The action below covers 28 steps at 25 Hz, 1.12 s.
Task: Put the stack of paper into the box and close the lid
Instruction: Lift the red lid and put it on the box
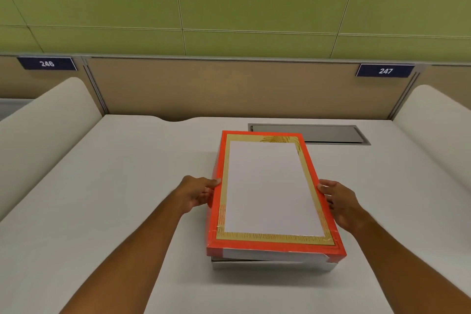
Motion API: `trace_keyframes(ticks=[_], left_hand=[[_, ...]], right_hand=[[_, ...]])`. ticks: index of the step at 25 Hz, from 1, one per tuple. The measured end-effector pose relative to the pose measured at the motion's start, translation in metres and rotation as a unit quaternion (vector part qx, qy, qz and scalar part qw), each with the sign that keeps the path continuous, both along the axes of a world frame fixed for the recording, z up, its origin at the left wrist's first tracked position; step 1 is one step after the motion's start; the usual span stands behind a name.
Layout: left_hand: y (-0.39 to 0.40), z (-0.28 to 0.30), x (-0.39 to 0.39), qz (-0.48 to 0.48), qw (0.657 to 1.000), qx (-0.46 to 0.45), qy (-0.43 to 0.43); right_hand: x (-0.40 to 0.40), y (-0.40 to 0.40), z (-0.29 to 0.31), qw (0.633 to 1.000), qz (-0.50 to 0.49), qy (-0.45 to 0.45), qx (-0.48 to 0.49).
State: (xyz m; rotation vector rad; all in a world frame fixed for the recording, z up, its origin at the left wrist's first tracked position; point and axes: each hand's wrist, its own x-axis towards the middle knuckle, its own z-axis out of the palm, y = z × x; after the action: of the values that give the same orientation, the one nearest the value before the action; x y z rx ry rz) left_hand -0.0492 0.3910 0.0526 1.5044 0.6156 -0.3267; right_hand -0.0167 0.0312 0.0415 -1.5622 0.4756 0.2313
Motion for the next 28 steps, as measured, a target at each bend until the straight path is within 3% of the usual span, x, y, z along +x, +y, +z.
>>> trace_keyframes(ticks=[12, 21, 28], left_hand=[[-0.018, -0.019, -0.003, 0.026, 0.997, 0.044, 0.052], [-0.020, -0.016, 0.015, 0.061, 0.990, 0.121, 0.024], [-0.025, -0.020, 0.019, 0.072, 0.987, 0.135, 0.046]], right_hand=[[0.006, 0.001, -0.016, 0.996, 0.043, 0.026, -0.076], [0.031, -0.005, -0.008, 0.986, 0.054, 0.025, -0.158], [0.037, -0.007, -0.017, 0.987, 0.052, 0.055, -0.141]])
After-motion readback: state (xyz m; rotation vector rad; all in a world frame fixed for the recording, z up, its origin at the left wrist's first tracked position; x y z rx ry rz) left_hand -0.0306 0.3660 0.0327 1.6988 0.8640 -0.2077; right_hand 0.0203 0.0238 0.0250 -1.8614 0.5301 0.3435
